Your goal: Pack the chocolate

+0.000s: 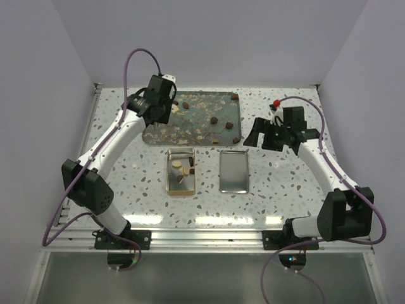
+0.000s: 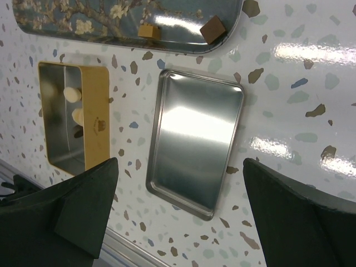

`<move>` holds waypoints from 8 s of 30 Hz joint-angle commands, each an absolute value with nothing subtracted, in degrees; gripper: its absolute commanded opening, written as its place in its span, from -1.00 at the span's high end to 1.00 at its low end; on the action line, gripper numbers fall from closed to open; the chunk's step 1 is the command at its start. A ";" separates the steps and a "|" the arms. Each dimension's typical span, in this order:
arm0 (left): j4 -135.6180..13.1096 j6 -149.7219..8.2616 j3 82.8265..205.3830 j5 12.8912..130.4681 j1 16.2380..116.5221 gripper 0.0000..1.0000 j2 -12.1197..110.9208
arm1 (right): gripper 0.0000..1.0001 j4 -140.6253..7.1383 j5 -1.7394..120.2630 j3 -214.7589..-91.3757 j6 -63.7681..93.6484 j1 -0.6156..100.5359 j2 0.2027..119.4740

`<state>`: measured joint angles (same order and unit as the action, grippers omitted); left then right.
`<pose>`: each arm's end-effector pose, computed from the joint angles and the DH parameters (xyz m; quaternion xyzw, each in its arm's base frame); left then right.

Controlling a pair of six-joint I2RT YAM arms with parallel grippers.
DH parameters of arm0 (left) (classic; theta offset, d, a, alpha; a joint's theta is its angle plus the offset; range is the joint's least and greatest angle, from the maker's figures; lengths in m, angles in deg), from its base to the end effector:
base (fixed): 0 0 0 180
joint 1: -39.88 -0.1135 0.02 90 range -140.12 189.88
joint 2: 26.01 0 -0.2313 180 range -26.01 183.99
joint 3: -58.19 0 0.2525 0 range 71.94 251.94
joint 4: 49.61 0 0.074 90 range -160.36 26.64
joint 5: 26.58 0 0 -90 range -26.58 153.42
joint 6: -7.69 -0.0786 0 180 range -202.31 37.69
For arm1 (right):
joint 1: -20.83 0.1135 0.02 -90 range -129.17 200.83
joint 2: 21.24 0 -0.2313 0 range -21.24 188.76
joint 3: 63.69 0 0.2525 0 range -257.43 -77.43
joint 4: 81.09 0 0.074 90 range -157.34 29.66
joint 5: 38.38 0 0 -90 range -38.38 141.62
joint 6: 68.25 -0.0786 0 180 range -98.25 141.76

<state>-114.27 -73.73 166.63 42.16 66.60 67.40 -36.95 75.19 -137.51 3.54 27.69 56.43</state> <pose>0.3460 -0.1423 0.2977 0.0826 0.9210 0.0622 0.3757 0.3142 0.0695 0.2140 0.0175 0.9166 0.2623 0.3011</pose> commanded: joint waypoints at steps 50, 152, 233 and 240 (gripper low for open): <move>-95.35 -79.50 163.51 49.36 61.50 0.16 82.01 | -0.93 -36.93 75.00 -141.33 4.09 27.86 62.61; -101.94 -69.30 168.60 49.45 65.81 0.17 72.76 | -0.93 -37.02 79.92 -147.04 3.21 27.87 67.26; -98.95 -78.70 168.35 44.78 59.92 0.54 80.08 | -0.89 -37.28 83.00 -149.59 2.68 28.04 74.65; -101.32 -79.32 165.90 49.00 60.18 0.55 73.85 | -0.89 -36.58 82.73 -151.17 3.03 28.04 75.09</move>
